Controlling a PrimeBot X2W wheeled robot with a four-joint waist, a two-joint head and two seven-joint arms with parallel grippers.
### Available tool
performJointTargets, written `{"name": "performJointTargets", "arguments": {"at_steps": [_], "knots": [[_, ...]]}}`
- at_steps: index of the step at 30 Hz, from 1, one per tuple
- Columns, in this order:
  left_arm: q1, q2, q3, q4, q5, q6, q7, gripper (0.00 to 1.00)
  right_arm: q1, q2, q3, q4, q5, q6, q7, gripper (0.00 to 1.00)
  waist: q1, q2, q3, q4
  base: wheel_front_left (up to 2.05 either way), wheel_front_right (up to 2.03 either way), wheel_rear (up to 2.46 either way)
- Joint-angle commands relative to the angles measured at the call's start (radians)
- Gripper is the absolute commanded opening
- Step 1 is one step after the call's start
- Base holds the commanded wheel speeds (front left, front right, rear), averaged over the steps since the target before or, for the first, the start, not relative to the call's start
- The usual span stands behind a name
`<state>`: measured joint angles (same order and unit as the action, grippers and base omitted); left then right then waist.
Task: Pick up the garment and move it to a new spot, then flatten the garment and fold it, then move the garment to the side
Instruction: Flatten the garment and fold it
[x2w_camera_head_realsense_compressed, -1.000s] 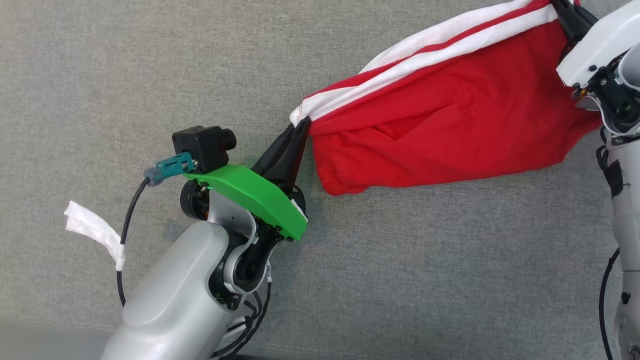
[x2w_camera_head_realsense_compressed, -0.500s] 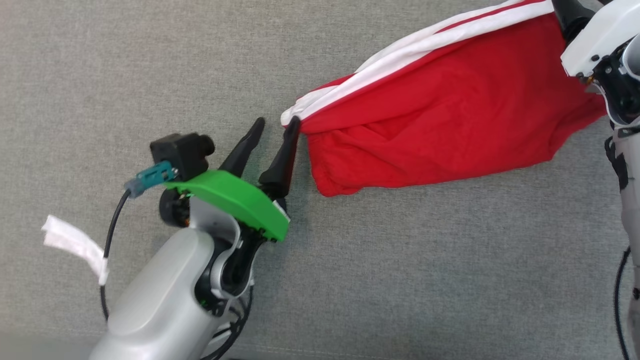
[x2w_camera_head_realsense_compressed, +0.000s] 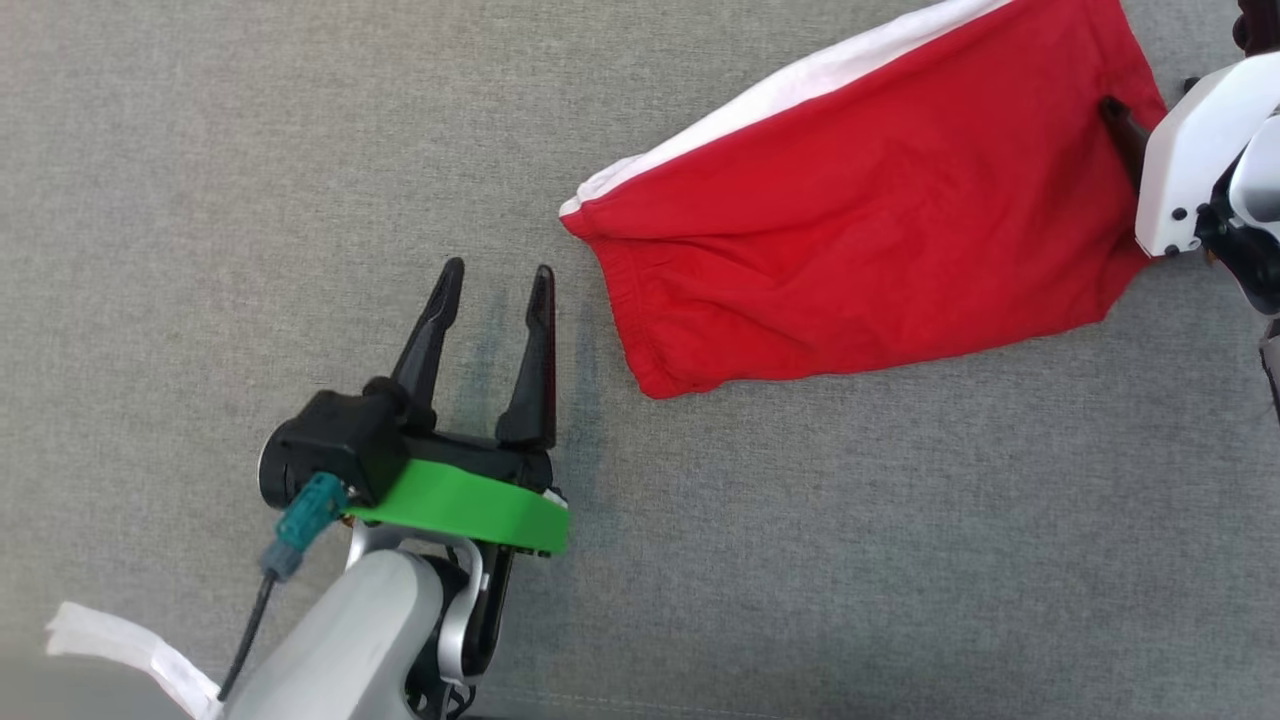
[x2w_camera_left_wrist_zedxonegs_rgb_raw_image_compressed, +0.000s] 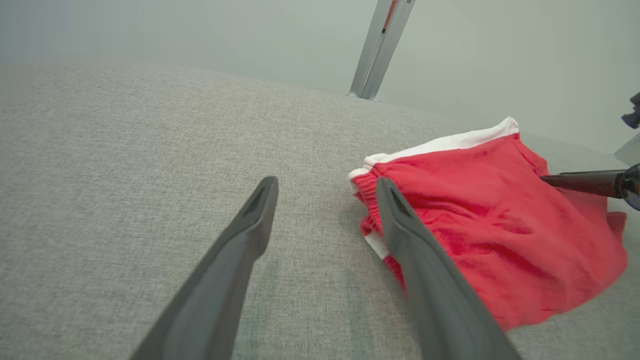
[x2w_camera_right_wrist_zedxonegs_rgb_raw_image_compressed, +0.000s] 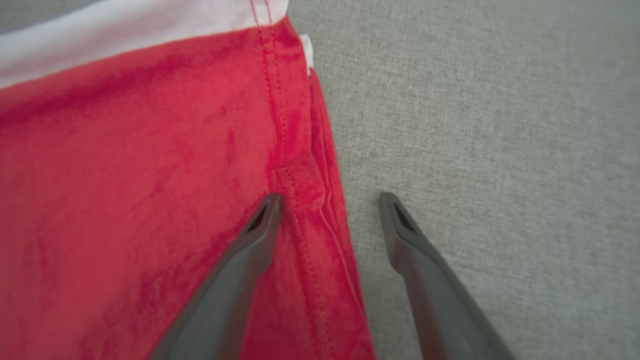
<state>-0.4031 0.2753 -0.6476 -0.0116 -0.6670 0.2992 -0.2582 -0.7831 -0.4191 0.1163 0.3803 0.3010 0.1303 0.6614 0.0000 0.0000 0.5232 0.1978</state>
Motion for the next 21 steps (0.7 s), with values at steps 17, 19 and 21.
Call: {"name": "performJointTargets", "arguments": {"at_steps": [17,19,21], "knots": [[0.241,-0.094,0.250,0.010,0.284,-0.159,-0.007,1.00,0.126,-0.013,-0.193,0.034,0.126,-0.001,-0.114,0.00,0.0000,0.0000,-0.133,-0.067,0.00,0.00,0.00],[0.263,-0.111,0.277,0.016,0.302,-0.178,-0.007,1.00,0.147,-0.029,-0.257,0.052,0.117,-0.001,-0.143,0.00,0.0000,0.0000,-0.158,-0.067,0.00,0.00,0.00],[0.287,-0.125,0.298,0.030,0.322,-0.198,-0.007,1.00,0.163,-0.040,-0.306,0.060,0.113,0.000,-0.167,0.00,0.0000,0.0000,-0.184,-0.066,0.00,0.00,0.00]]}}
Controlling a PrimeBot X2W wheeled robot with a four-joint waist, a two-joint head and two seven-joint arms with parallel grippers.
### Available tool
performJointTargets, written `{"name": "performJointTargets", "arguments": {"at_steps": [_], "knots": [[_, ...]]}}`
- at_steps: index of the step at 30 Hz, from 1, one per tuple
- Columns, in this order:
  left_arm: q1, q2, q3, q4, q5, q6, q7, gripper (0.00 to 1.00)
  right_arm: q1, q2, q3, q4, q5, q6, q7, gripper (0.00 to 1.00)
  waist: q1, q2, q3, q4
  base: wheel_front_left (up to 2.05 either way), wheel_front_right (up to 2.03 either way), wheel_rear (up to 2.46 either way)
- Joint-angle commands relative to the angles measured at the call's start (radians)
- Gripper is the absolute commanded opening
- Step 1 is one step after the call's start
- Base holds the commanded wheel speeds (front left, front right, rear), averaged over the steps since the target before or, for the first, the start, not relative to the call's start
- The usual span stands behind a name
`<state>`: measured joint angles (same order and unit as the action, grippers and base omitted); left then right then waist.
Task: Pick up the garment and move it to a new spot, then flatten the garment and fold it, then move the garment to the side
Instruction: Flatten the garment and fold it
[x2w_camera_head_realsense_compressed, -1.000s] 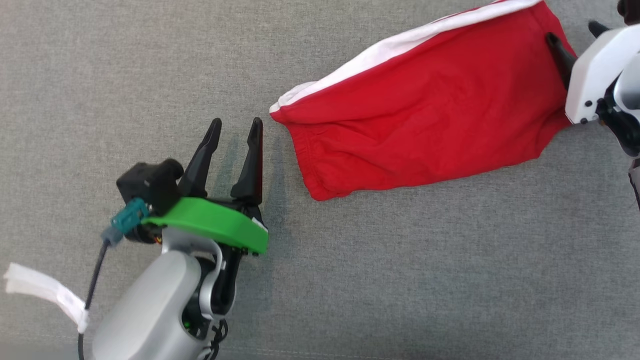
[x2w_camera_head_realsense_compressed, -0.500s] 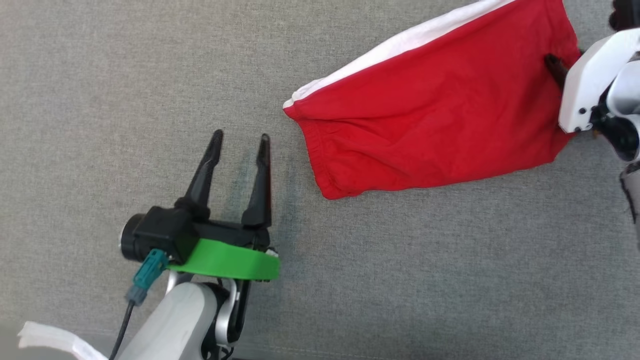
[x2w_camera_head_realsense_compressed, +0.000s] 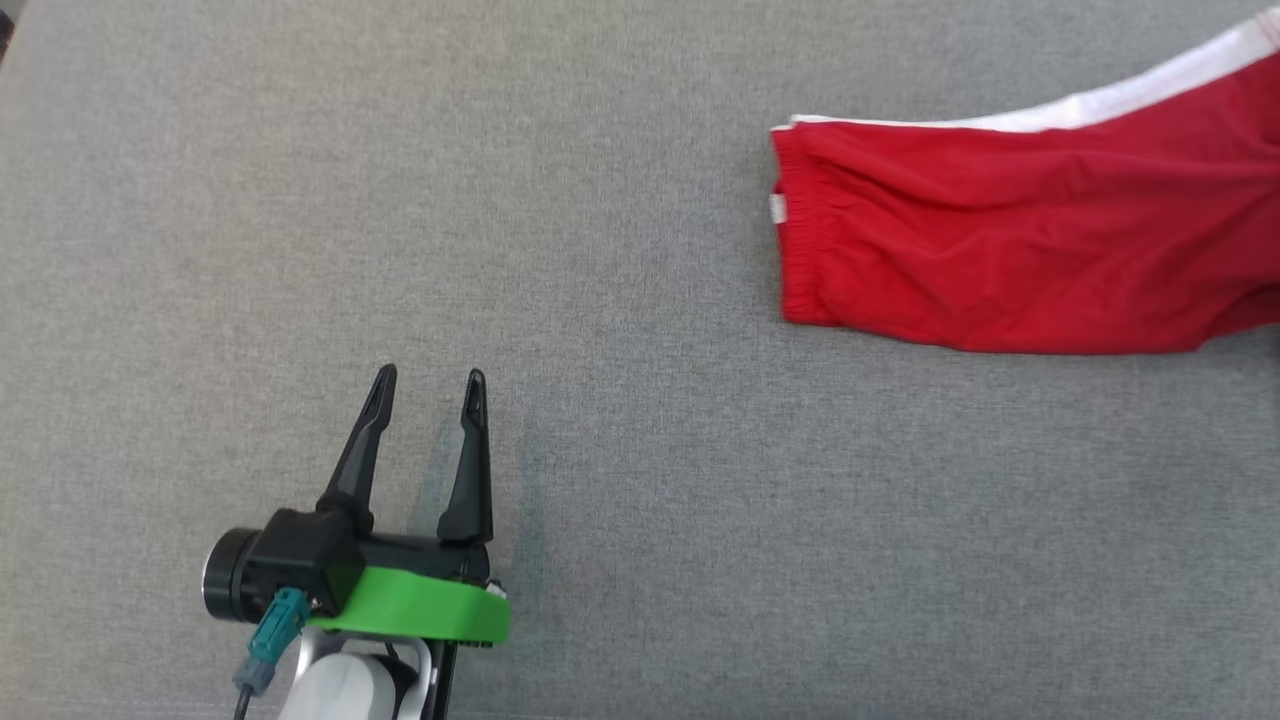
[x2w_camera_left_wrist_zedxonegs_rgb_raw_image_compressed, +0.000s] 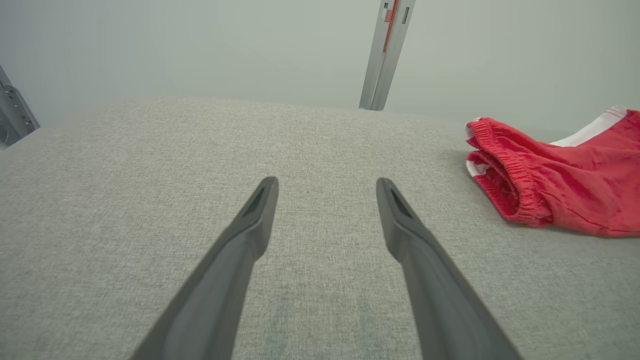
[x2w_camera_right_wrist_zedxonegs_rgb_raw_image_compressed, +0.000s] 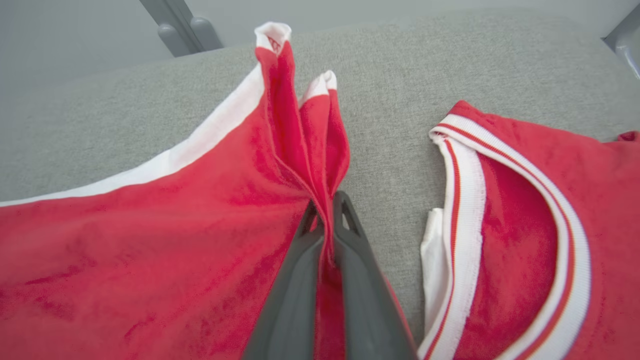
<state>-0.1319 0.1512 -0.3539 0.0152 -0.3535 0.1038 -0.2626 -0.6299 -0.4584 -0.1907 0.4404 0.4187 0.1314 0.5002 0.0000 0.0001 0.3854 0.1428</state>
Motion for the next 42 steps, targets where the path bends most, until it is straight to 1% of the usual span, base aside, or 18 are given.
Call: {"name": "performJointTargets", "arguments": {"at_steps": [1,3,6,8,10,13,16,21,25,26,27,28,29,33,36,39,42], "knots": [[0.026,-0.010,0.017,0.006,0.019,-0.013,-0.002,1.00,0.012,-0.003,-0.017,-0.004,-0.007,-0.002,-0.018,0.00,0.0000,-0.0001,-0.060,-0.011,0.00,0.00,0.00],[0.046,-0.025,0.040,0.016,0.033,-0.029,-0.002,1.00,0.018,0.010,-0.025,-0.020,0.005,-0.001,-0.020,0.00,0.0000,-0.0001,-0.084,-0.011,0.00,0.00,0.00],[0.068,-0.046,0.061,0.028,0.050,-0.052,-0.003,1.00,0.019,0.032,0.011,-0.068,0.031,-0.001,0.000,0.00,0.0000,-0.0001,-0.109,-0.009,0.00,0.00,0.00],[0.080,-0.060,0.073,0.033,0.060,-0.063,-0.003,1.00,0.013,0.060,0.057,-0.109,0.057,-0.001,0.022,0.00,0.0000,-0.0001,-0.119,-0.005,0.00,0.00,0.00],[0.086,-0.072,0.084,0.037,0.069,-0.078,-0.003,1.00,0.005,0.096,0.124,-0.156,0.078,-0.001,0.054,0.00,0.0000,-0.0001,-0.119,0.000,0.00,0.00,0.00],[0.083,-0.086,0.091,0.045,0.074,-0.095,-0.003,1.00,-0.006,0.159,0.203,-0.180,0.084,-0.001,0.086,0.00,0.0000,-0.0001,-0.111,0.012,0.00,0.00,0.00],[0.073,-0.094,0.089,0.058,0.077,-0.105,-0.003,1.00,-0.003,0.223,0.279,-0.150,0.052,-0.001,0.112,0.00,0.0000,-0.0001,-0.101,0.033,0.00,0.00,0.00],[0.061,-0.099,0.082,0.079,0.069,-0.112,-0.003,1.00,-0.003,0.314,0.320,-0.071,0.010,-0.001,0.066,0.00,0.0000,-0.0001,-0.095,0.065,0.00,0.00,0.00],[0.063,-0.100,0.084,0.087,0.057,-0.104,-0.003,1.00,-0.002,0.345,0.344,-0.021,-0.004,-0.001,0.047,0.00,0.0000,-0.0001,-0.102,0.070,0.00,0.00,0.00],[0.064,-0.100,0.087,0.088,0.053,-0.102,-0.003,1.00,0.000,0.353,0.347,-0.012,-0.002,-0.001,0.044,0.07,0.0000,-0.0001,-0.107,0.068,0.00,0.00,0.00],[0.067,-0.100,0.090,0.089,0.051,-0.099,-0.003,1.00,0.002,0.359,0.349,-0.007,0.000,-0.001,0.041,0.36,0.0000,-0.0001,-0.111,0.064,0.00,0.00,0.00],[0.070,-0.100,0.094,0.090,0.049,-0.095,-0.003,1.00,0.003,0.363,0.350,-0.005,-0.008,-0.001,0.030,0.69,0.0000,-0.0001,-0.115,0.058,0.00,0.00,0.00],[0.071,-0.100,0.095,0.090,0.049,-0.094,-0.003,1.00,0.006,0.365,0.350,-0.005,-0.012,-0.001,0.022,1.00,0.0000,-0.0001,-0.117,0.053,0.00,0.00,0.00],[0.073,-0.100,0.096,0.090,0.048,-0.094,-0.003,1.00,0.031,0.380,0.351,-0.036,0.025,-0.001,-0.006,1.00,0.0000,-0.0001,-0.133,0.030,0.00,0.00,0.00],[0.081,-0.100,0.101,0.092,0.052,-0.091,-0.003,1.00,0.070,0.382,0.349,-0.104,0.070,-0.001,-0.024,1.00,0.0000,-0.0001,-0.148,0.013,0.00,0.00,0.00],[0.092,-0.100,0.106,0.090,0.058,-0.094,-0.003,1.00,0.104,0.345,0.312,-0.180,0.087,-0.001,-0.048,1.00,0.0000,-0.0001,-0.154,0.000,0.00,0.00,0.00],[0.095,-0.100,0.110,0.086,0.065,-0.100,-0.003,1.00,0.124,0.297,0.241,-0.241,0.056,-0.001,-0.082,1.00,0.0000,-0.0001,-0.147,-0.006,0.00,0.00,0.00]]}}
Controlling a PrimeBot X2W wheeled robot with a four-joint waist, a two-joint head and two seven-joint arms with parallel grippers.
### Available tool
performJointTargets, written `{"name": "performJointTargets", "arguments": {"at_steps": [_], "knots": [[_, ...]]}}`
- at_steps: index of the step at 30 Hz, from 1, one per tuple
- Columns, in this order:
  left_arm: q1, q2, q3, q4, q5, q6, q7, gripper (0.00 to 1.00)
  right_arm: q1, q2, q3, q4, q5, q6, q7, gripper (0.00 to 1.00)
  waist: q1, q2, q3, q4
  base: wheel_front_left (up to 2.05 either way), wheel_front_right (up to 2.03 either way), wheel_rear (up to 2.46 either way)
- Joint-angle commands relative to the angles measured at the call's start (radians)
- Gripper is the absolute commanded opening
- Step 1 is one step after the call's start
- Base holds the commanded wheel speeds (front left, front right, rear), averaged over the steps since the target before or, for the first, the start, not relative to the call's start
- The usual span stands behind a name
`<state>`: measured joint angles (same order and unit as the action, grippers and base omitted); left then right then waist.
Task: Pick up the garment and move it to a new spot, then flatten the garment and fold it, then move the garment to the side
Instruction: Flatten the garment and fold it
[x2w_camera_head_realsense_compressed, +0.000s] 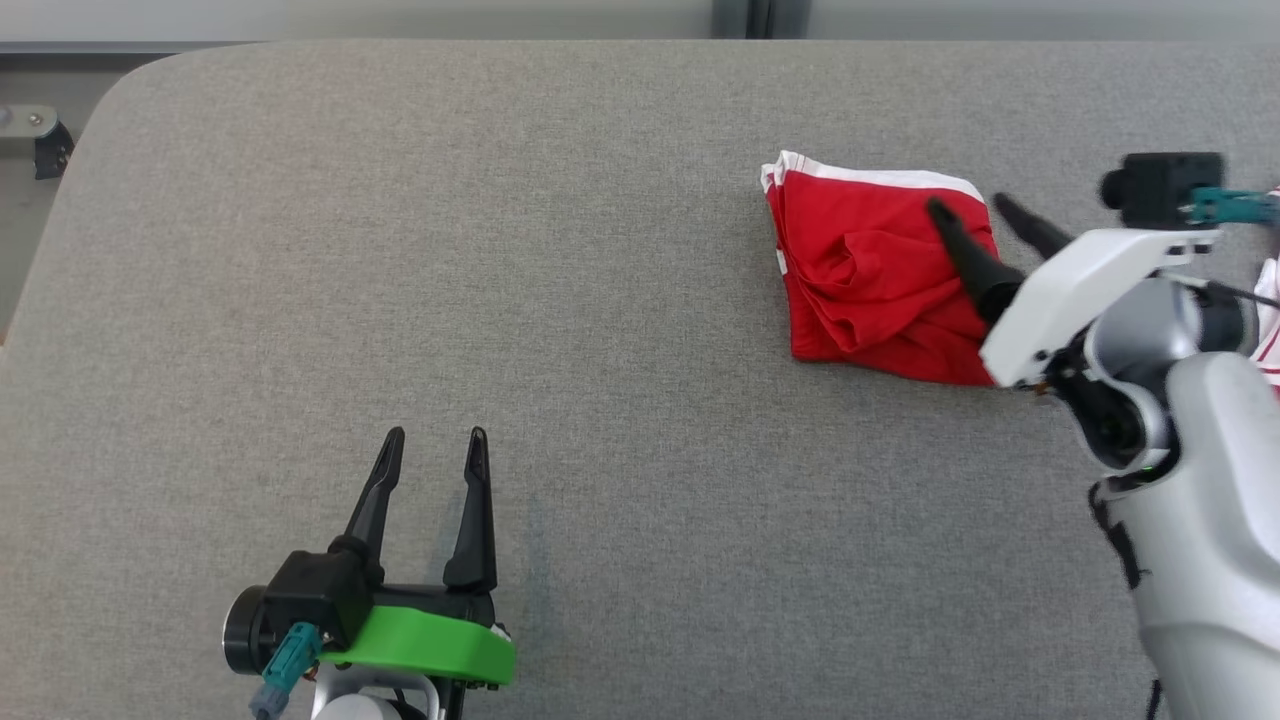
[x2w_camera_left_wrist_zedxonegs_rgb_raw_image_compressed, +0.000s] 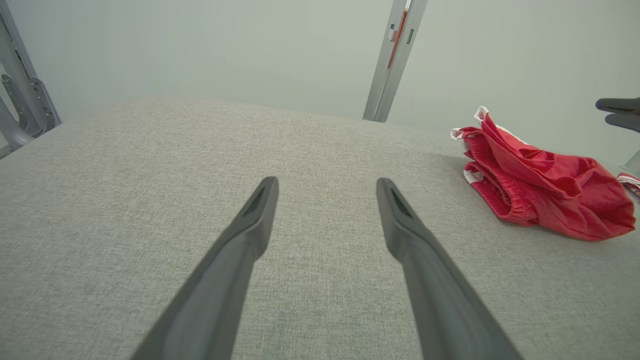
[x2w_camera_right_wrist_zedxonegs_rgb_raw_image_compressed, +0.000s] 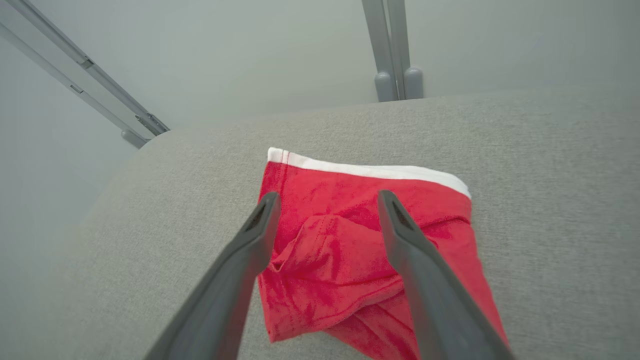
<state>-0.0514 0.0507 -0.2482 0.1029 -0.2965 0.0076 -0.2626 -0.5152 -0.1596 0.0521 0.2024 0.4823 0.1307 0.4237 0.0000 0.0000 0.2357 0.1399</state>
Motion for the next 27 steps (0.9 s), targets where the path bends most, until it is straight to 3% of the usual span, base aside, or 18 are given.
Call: {"name": "performJointTargets", "arguments": {"at_steps": [1,2,3,4,5,6,9,14,20,27], "knots": [[0.013,0.001,0.005,-0.005,0.010,-0.006,-0.003,1.00,0.011,-0.017,-0.022,-0.012,-0.022,0.000,-0.013,1.00,0.0000,0.0000,0.009,-0.004,0.00,0.00,0.00],[0.008,0.001,0.003,-0.006,0.010,-0.007,-0.003,1.00,0.014,-0.036,-0.046,-0.016,-0.037,0.000,-0.017,1.00,0.0000,0.0000,0.016,-0.003,0.00,0.00,0.00],[0.003,0.001,0.002,-0.008,0.011,-0.008,-0.003,1.00,0.013,-0.046,-0.064,-0.015,-0.043,0.000,-0.018,0.85,0.0000,0.0000,0.025,-0.002,0.00,0.00,0.00],[-0.003,0.001,-0.001,-0.009,0.012,-0.010,-0.003,1.00,0.007,-0.070,-0.083,-0.011,-0.066,0.000,-0.026,0.32,0.0000,0.0000,0.034,0.000,0.00,0.00,0.00],[-0.008,0.001,-0.003,-0.009,0.013,-0.013,-0.003,1.00,0.001,-0.090,-0.089,-0.005,-0.086,0.000,-0.028,0.04,0.0000,0.0000,0.042,0.003,0.00,0.00,0.00],[-0.013,0.000,-0.005,-0.009,0.014,-0.015,-0.003,1.00,-0.005,-0.102,-0.089,0.007,-0.096,0.000,-0.029,0.00,0.0000,0.0000,0.052,0.007,0.00,0.00,0.00],[-0.026,0.001,-0.012,-0.005,0.010,-0.017,-0.003,1.00,-0.033,-0.137,-0.113,0.076,-0.153,0.000,-0.046,0.00,0.0000,0.0000,0.080,0.018,0.00,0.00,0.00],[-0.036,0.001,-0.021,0.004,0.002,-0.017,-0.003,1.00,-0.079,-0.129,-0.088,0.204,-0.178,0.000,-0.043,0.00,0.0000,0.0000,0.097,0.032,0.00,0.00,0.00],[-0.011,0.001,-0.004,0.013,-0.006,-0.003,-0.003,1.00,-0.046,-0.158,0.093,0.237,-0.034,0.000,-0.012,0.00,0.0000,0.0000,0.055,0.023,0.00,0.00,0.00],[0.002,0.001,-0.003,0.001,-0.005,0.001,-0.003,1.00,0.021,-0.256,0.311,0.130,0.156,0.000,0.024,0.00,0.0000,0.0000,0.010,0.002,0.00,0.00,0.00]]}}
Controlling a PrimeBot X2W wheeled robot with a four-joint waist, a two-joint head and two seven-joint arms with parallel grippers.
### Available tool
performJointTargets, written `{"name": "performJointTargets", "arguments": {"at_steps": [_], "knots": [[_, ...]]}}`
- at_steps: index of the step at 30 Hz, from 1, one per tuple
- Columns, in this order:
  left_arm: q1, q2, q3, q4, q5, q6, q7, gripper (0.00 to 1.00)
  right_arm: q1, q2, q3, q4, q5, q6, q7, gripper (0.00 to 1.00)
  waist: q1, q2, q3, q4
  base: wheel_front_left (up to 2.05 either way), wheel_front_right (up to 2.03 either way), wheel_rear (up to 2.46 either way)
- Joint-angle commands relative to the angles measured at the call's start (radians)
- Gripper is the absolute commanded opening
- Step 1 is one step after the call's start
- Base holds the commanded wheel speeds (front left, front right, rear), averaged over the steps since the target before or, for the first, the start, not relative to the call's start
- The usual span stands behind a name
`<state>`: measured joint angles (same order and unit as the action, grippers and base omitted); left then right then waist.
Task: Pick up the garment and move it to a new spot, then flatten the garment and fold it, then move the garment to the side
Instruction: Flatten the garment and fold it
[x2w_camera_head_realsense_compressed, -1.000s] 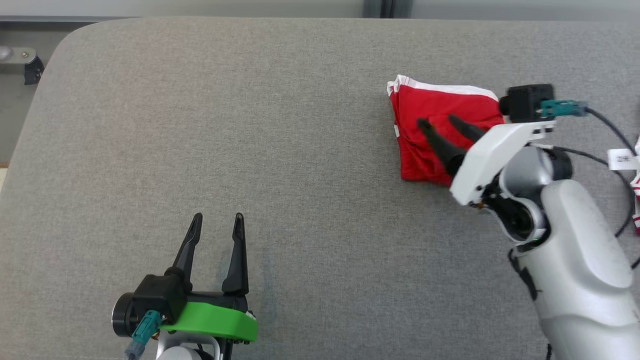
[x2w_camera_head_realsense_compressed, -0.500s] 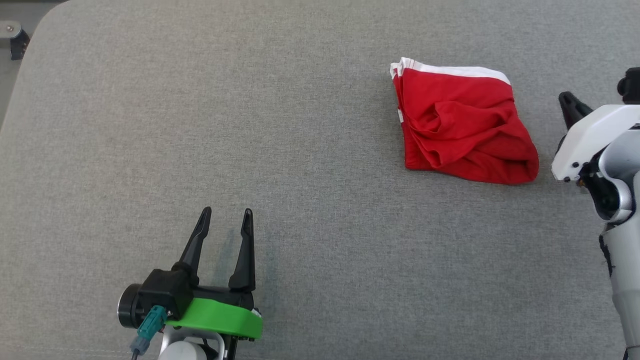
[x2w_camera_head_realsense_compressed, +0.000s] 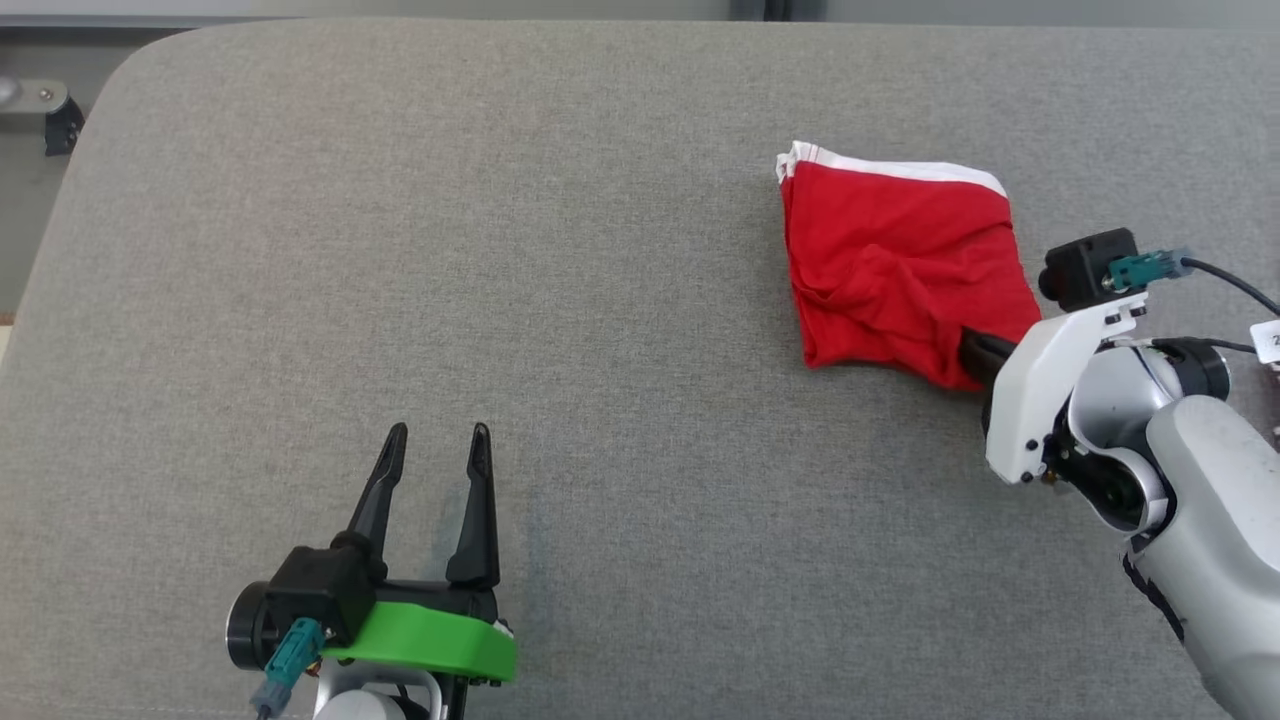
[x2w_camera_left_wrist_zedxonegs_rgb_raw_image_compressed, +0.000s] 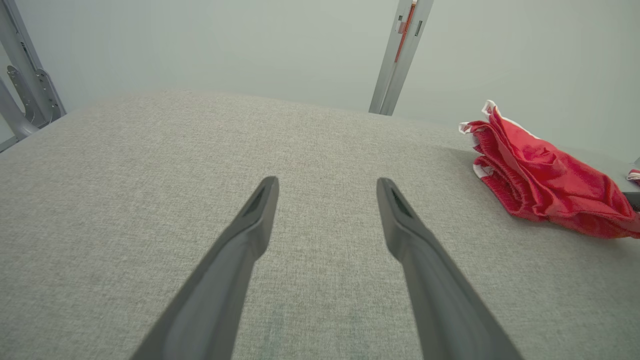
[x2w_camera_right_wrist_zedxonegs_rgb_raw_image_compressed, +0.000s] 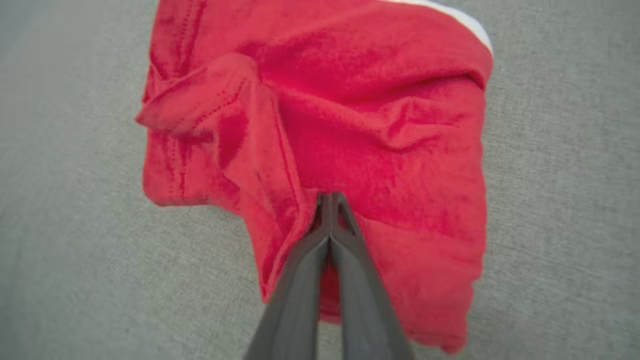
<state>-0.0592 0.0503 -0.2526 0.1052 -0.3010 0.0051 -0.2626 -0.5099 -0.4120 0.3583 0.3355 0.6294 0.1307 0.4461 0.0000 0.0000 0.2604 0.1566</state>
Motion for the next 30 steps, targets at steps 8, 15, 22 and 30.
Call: {"name": "performJointTargets", "arguments": {"at_steps": [8,15,22,30], "knots": [[0.020,0.001,-0.017,0.002,0.002,-0.002,-0.003,1.00,-0.004,-0.039,0.162,-0.008,0.075,0.000,-0.054,0.00,0.0000,0.0000,-0.023,-0.008,0.00,0.00,0.00],[0.030,0.001,-0.028,0.013,-0.004,0.002,-0.003,1.00,-0.037,0.005,0.245,0.078,0.087,0.000,-0.132,0.00,0.0000,0.0000,-0.044,0.021,0.00,0.00,0.00],[0.060,0.001,-0.026,0.013,-0.006,0.013,-0.003,1.00,-0.045,0.012,0.353,0.108,0.124,0.000,-0.164,0.00,0.0000,0.0000,-0.088,0.032,0.00,0.00,0.00],[0.101,0.001,-0.003,0.004,0.002,0.021,-0.003,1.00,-0.022,-0.025,0.337,0.028,0.182,0.000,-0.274,0.00,0.0000,0.0000,-0.146,-0.001,0.00,0.00,0.00]]}}
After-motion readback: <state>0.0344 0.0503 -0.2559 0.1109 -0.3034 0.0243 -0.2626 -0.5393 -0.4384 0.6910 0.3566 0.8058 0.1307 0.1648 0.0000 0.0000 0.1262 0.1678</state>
